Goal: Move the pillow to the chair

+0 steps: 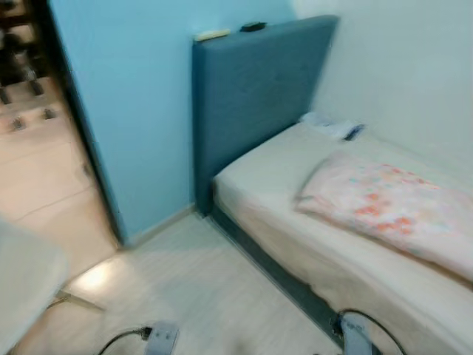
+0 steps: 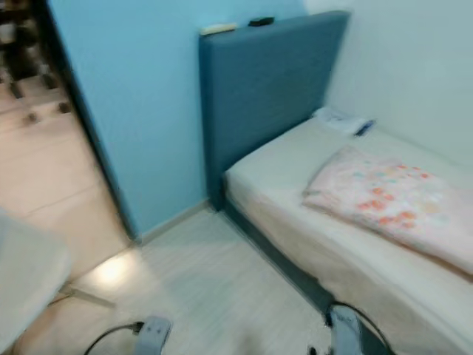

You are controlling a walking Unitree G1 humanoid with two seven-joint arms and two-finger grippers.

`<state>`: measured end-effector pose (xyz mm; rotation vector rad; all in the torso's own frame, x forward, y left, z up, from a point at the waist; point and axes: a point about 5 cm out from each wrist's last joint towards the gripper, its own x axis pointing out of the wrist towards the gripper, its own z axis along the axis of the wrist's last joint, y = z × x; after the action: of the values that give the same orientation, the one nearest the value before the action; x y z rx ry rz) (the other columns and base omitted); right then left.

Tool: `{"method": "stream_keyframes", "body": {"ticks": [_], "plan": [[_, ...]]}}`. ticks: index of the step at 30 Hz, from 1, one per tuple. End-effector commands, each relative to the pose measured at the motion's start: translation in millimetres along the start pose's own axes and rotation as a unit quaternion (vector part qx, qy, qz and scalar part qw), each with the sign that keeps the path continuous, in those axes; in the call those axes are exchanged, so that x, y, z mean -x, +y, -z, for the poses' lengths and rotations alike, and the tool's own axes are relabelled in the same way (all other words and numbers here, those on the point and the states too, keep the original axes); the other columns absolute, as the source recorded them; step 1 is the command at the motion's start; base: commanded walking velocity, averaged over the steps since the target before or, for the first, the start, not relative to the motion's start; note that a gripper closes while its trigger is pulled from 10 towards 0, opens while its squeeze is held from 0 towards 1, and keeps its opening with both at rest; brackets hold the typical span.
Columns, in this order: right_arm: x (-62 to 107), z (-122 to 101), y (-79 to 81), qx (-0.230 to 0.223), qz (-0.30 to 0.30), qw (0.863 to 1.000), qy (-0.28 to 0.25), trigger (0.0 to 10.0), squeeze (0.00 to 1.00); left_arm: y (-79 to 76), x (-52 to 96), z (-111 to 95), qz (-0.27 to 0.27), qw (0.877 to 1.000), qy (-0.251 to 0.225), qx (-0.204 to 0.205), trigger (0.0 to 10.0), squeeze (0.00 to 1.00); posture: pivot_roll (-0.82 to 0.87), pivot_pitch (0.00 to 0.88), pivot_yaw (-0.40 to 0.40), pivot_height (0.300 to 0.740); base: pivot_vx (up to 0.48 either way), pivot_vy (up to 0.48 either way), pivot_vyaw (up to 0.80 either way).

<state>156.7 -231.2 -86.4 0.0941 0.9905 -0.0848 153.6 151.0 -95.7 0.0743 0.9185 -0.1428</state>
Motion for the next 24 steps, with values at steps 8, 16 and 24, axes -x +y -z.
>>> {"method": "stream_keyframes", "body": {"ticks": [8, 16, 24], "plan": [[-0.6, -6.8, -2.2, -0.003, 0.001, 1.000, -0.008, 10.0, 0.00, 0.0, -1.6, -3.8, -0.001, 1.000, 0.001, 0.002, 10.0, 0.00, -0.06, 0.048, -0.040, 0.740, 0.000, 0.000, -0.79], [-1.1, -8.7, -1.1, -0.003, 0.000, 1.000, -0.011, 10.0, 0.00, 2.3, -3.1, -9.9, -0.006, 1.000, -0.007, 0.008, 10.0, 0.00, -0.07, 0.044, -0.040, 0.740, 0.000, 0.000, -0.78], [-1.2, -9.9, -1.1, -0.007, 0.000, 1.000, -0.014, 10.0, 0.00, 2.5, -4.8, -17.6, -0.006, 1.000, -0.021, 0.010, 10.0, 0.00, -0.06, 0.048, -0.039, 0.740, 0.000, 0.000, -0.78]]}}
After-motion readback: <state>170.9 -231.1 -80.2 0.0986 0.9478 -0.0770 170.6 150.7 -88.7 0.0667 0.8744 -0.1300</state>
